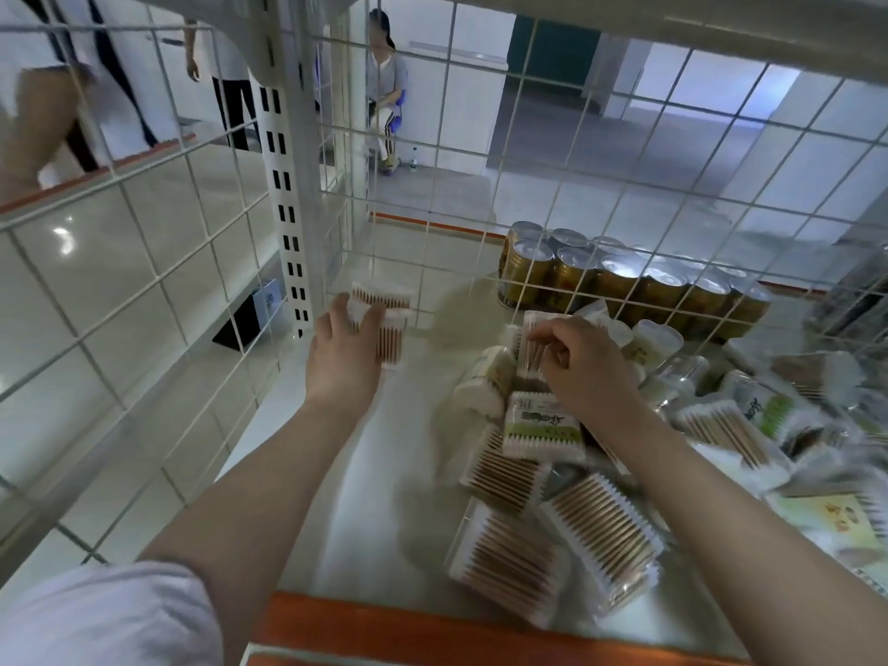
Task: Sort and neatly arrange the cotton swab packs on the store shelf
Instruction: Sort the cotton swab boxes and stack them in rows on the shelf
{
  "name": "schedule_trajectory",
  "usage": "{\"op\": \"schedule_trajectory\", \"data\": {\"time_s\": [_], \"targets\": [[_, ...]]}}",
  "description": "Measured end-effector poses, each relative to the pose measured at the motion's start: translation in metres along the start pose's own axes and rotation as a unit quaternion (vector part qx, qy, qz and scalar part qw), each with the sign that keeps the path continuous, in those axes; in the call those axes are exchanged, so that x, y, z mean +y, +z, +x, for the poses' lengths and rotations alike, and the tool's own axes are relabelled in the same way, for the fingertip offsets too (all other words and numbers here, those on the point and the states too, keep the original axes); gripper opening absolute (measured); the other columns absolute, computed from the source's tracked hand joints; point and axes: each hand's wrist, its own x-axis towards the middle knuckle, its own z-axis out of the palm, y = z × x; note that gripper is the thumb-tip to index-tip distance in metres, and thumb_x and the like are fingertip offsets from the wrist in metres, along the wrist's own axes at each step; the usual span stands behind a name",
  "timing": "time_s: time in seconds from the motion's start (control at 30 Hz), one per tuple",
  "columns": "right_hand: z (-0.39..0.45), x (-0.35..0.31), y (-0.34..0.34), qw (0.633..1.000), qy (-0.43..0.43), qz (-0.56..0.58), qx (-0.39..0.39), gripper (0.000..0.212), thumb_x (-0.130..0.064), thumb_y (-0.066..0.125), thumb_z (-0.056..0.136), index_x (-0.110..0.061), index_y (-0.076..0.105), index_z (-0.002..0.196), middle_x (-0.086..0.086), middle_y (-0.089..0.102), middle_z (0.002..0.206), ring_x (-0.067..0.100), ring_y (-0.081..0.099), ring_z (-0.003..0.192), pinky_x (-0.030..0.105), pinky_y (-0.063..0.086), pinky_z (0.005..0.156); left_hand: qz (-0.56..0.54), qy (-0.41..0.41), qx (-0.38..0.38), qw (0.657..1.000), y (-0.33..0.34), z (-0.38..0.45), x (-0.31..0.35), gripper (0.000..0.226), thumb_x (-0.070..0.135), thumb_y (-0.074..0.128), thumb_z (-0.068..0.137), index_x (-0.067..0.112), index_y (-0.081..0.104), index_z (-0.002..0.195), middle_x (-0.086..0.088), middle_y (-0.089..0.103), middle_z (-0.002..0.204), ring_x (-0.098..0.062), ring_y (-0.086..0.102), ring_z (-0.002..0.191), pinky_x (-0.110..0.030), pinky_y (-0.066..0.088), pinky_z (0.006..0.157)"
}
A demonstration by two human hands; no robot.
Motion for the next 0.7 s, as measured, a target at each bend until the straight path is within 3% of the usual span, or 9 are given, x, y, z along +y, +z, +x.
{"op": "schedule_trajectory", "data": {"time_s": [0.17,0.43,0.7], "targets": [[0.002,0.001,0.007,1.0,-0.005,0.0,-0.008,0.022,-0.008,0.051,0.09,-0.014,0.062,0.108,-0.006,0.054,0.1,0.004,0.048,0.086,0.004,0.035,0.068,0.002,0.005,-0.013,1.0,0.0,0.009,0.004,0.064,0.013,0.061,0.085,0.023,0.032,0.141,-0.015,0.011,0.149,-0.037,0.024,0.132,-0.042,0.032,0.105],[0.002,0.005,0.009,1.0,0.0,0.01,-0.014,0.022,-0.009,0.051,0.09,-0.017,0.062,0.108,-0.006,0.055,0.103,0.008,0.051,0.093,0.019,0.041,0.079,0.004,0.005,-0.025,1.0,0.005,0.02,0.003,0.069,0.011,0.061,0.084,0.023,0.027,0.144,-0.014,0.009,0.151,-0.038,0.023,0.132,-0.045,0.033,0.103],[-0.001,0.003,0.009,1.0,0.003,0.003,-0.021,0.021,-0.01,0.051,0.091,-0.017,0.061,0.108,-0.005,0.056,0.104,0.006,0.05,0.092,0.017,0.038,0.078,0.056,0.015,-0.025,0.998,0.003,0.016,0.003,0.07,0.015,0.055,0.089,0.027,0.017,0.146,-0.013,0.006,0.153,-0.035,0.014,0.137,-0.043,0.019,0.111]]}}
